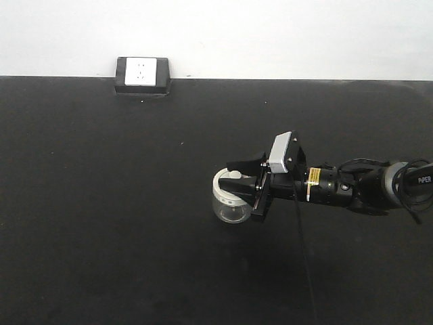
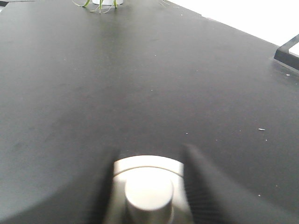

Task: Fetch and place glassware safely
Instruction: 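Extend the right gripper over the countertop and lower the jar onto it, then open the right gripper off the white lid and lift it away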

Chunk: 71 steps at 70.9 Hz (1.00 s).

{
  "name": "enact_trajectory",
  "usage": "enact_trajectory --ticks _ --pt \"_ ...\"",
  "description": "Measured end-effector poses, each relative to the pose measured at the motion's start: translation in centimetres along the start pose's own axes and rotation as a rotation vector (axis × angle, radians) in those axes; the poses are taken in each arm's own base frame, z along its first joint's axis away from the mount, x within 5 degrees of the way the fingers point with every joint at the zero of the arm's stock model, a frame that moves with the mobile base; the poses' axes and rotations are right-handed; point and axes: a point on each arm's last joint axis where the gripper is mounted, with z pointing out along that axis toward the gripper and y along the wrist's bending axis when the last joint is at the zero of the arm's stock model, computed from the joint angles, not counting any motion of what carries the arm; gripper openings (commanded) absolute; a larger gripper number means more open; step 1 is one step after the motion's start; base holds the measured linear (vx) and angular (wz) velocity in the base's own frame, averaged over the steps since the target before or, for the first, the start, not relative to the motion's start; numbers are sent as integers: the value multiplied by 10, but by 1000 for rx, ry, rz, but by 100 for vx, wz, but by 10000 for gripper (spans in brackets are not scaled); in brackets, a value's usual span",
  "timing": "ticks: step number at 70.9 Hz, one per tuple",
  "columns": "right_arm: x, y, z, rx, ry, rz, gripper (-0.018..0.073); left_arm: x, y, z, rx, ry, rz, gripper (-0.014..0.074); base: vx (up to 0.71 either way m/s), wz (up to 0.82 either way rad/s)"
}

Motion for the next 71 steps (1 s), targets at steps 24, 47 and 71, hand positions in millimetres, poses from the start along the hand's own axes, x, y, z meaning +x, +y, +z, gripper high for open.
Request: enact_trajectory --ticks 24,47,71 --pt "-1 -2 0 19 -12 11 716 0 0 0 0 0 0 -7 0 0" --pt "-8 -2 -1 26 -23 27 633 0 0 0 0 0 0 -7 0 0" --pt "-54 -5 -19 63 -74 68 374 0 0 0 0 0 0 -7 0 0"
